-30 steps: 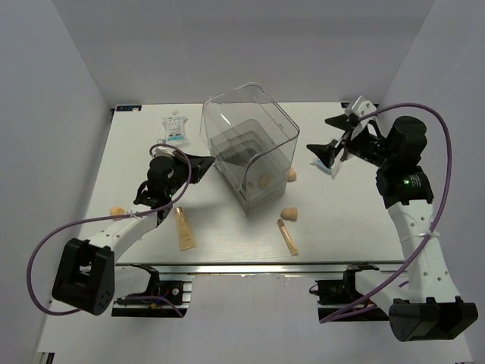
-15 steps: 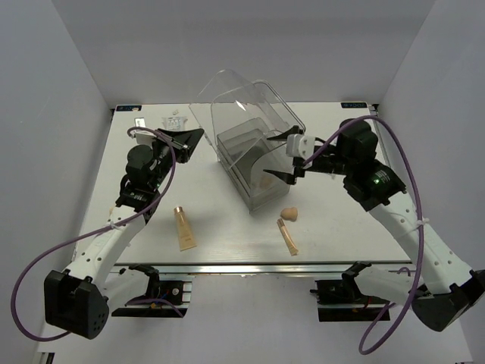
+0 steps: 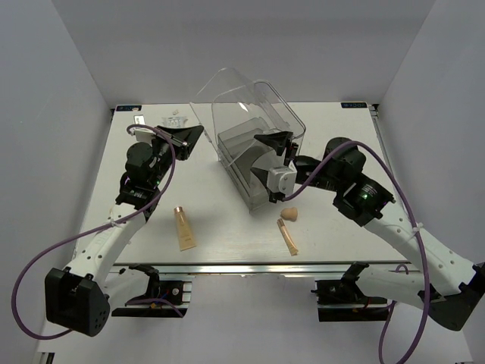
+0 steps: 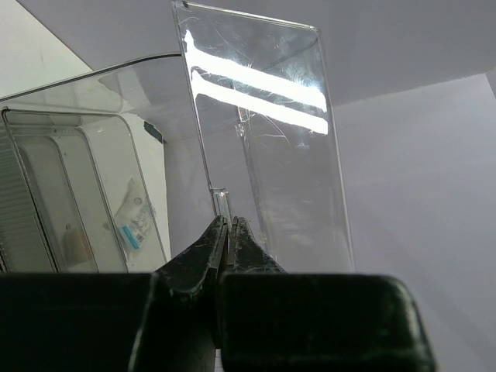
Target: Organize the makeup
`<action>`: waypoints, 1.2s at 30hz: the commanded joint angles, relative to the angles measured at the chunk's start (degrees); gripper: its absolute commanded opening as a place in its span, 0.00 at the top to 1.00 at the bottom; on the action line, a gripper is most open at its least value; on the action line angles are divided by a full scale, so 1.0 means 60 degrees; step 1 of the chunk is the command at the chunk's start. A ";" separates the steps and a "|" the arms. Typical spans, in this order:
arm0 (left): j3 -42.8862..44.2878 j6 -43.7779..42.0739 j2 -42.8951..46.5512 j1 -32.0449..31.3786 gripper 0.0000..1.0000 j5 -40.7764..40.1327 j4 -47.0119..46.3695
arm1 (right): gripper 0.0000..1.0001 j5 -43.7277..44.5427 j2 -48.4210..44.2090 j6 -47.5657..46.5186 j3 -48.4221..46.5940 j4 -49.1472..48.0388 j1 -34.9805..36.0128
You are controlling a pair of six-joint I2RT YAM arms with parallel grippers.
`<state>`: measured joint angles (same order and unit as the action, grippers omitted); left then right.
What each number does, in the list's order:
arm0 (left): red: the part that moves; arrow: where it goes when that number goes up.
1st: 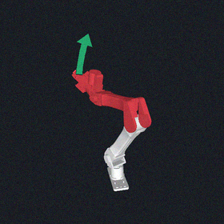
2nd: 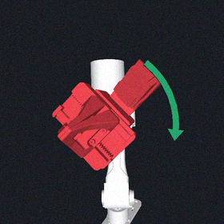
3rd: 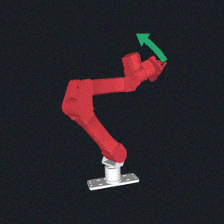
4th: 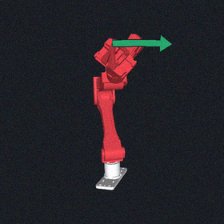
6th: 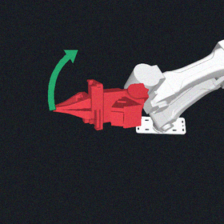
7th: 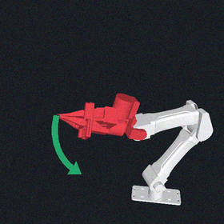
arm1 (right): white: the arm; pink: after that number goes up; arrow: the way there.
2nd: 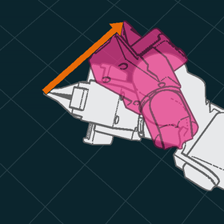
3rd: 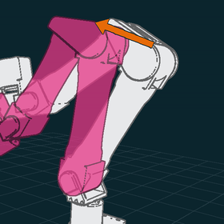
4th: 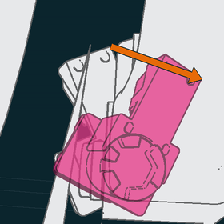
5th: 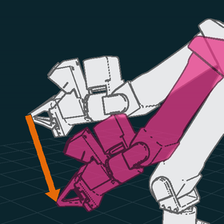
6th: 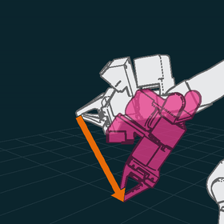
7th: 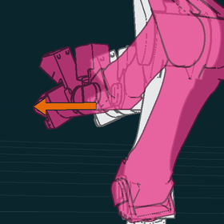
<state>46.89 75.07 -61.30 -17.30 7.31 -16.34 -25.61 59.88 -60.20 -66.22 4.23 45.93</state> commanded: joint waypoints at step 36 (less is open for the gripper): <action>0.0373 0.0452 -0.0067 0.0100 1.00 0.0246 -0.0749 | 0.60 0.1279 0.2105 -0.4687 0.0782 -0.4659 0.0636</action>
<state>47.64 77.67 -62.54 -16.60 7.70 -18.39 -20.62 71.37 -86.80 -59.55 -18.74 50.15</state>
